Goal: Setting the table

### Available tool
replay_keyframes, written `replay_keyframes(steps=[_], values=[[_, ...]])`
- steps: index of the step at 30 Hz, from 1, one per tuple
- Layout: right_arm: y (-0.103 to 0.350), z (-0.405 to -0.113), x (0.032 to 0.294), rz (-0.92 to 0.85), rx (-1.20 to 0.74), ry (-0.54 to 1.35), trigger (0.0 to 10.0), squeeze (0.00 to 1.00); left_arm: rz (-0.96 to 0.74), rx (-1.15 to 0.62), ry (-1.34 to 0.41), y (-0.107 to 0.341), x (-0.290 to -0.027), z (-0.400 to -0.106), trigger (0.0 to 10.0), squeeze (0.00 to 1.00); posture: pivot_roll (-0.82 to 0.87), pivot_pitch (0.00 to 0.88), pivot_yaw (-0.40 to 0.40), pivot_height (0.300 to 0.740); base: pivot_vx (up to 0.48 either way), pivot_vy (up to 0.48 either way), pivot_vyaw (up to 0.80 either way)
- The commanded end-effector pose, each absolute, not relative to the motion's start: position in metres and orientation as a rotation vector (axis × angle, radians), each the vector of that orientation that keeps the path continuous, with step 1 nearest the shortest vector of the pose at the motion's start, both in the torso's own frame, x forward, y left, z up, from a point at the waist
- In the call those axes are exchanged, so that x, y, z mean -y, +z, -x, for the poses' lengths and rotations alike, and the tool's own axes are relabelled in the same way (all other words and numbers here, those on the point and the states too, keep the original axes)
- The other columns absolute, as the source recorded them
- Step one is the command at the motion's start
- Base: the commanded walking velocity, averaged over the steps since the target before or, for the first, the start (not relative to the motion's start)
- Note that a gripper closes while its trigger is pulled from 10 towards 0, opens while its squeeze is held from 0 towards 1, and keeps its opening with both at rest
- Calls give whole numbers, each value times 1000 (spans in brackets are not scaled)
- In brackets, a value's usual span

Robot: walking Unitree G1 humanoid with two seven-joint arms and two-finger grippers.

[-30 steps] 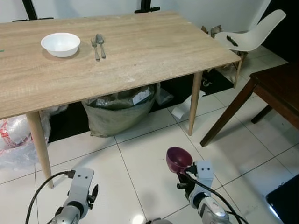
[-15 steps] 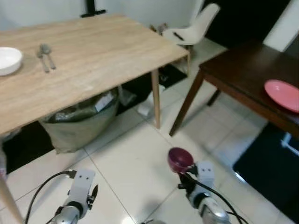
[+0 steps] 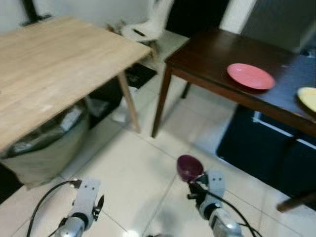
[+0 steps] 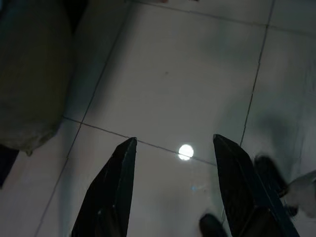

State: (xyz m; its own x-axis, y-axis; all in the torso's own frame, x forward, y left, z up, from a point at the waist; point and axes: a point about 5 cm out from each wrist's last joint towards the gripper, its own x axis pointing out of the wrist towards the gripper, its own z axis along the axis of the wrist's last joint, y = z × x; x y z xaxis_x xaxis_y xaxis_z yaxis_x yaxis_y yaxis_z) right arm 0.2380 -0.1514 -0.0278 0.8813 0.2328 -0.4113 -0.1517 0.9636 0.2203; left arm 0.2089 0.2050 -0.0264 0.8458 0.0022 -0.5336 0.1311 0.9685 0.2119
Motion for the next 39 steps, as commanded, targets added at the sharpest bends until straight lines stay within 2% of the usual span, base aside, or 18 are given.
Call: replay_keyframes(steps=[1,16,23,25,28,30,31,35,39], values=[[-29,-236,159,-183,-451,178,10000,0,-241,-562,-91,-28,-200,-209,10000,0,-87,16,2,740,0,0,-800],[-30,-236,159,-178,-449,178,10000,0,-264,-548,-97,-26,-201,-213,10000,0,-89,12,7,740,0,0,-800],[-4,-251,163,-136,-317,221,10000,0,-273,-333,-9,24,-220,-239,10000,0,-91,19,5,740,0,0,-800],[16,-262,165,-128,-228,232,10000,0,-286,-222,-27,53,-219,-252,10000,0,-85,23,2,740,0,0,-800],[36,-272,166,-119,-152,249,10000,0,-286,-130,-53,77,-212,-263,10000,0,-81,24,-1,740,0,0,-700],[70,-286,164,-108,-30,280,10000,0,-277,-9,-116,108,-190,-278,10000,0,-85,23,1,740,0,0,0],[70,-286,164,-108,-30,280,10000,0,-277,-9,-116,108,-190,-278,10000,0,-85,23,1,740,0,0,0],[122,-299,157,-108,145,314,10000,0,-277,139,-153,140,-160,-294,10000,0,-96,19,4,740,0,0,0],[149,-301,151,-100,234,331,10000,0,-266,192,-137,153,-149,-301,10000,0,-103,18,8,740,360,0,0]])
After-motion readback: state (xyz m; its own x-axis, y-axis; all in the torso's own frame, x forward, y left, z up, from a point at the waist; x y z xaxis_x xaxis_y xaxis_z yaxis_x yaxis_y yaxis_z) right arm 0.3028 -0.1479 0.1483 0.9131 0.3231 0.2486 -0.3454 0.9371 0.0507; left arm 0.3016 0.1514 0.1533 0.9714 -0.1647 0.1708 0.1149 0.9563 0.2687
